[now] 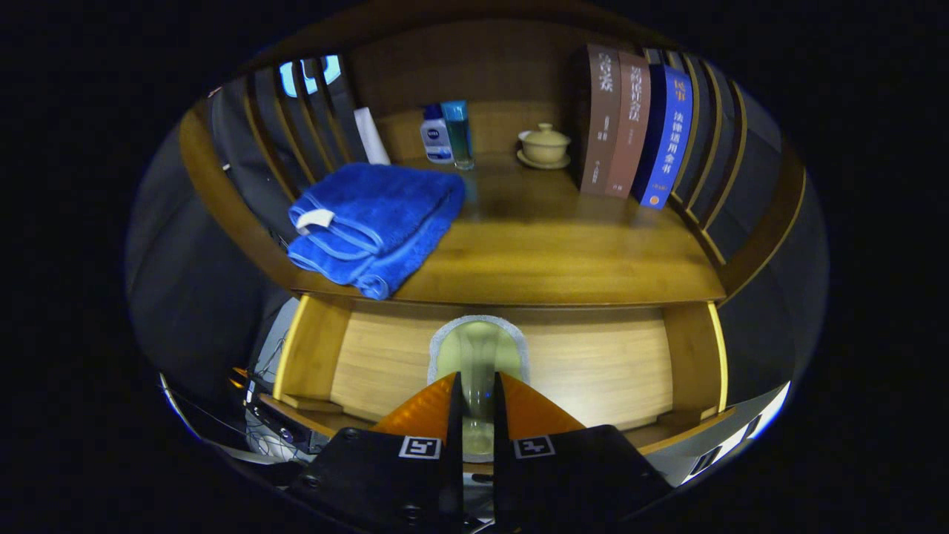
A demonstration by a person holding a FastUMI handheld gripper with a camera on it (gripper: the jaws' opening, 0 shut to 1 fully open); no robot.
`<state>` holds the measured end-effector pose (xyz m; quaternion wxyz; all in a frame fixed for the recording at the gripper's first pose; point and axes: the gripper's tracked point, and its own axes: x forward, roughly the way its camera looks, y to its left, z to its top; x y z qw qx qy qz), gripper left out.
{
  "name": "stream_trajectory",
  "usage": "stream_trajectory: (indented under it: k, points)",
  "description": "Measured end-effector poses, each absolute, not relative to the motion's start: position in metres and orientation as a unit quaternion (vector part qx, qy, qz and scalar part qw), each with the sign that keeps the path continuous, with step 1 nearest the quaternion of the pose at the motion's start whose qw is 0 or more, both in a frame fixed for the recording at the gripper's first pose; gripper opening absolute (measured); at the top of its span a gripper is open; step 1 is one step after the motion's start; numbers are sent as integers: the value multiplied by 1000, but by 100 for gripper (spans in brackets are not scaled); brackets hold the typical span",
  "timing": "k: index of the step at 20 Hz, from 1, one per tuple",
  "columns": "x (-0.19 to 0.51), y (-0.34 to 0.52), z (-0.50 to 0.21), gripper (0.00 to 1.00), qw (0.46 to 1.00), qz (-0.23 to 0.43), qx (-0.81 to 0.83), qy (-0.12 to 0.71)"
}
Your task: Pull open the drawer, take out the items inside it, and place them on the countertop above the cabinet.
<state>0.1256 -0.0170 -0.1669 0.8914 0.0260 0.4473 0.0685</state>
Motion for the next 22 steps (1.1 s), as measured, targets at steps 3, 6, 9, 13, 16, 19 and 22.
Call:
stream_trajectory:
  k: [3, 6, 9, 13, 16, 19, 22]
  points:
    - [149, -26, -132, 21, 904, 57, 22, 424]
    - [193, -34, -123, 21, 911, 34, 7, 411]
    - [231, -40, -138, 21, 906, 13, 7, 424]
    - [280, -49, -165, 21, 899, -7, 6, 437]
    - [303, -54, -178, 21, 895, -13, 0, 447]
    - [309, -50, -184, 21, 888, 1, -1, 460]
    - [310, -46, -181, 25, 890, -2, 12, 455]
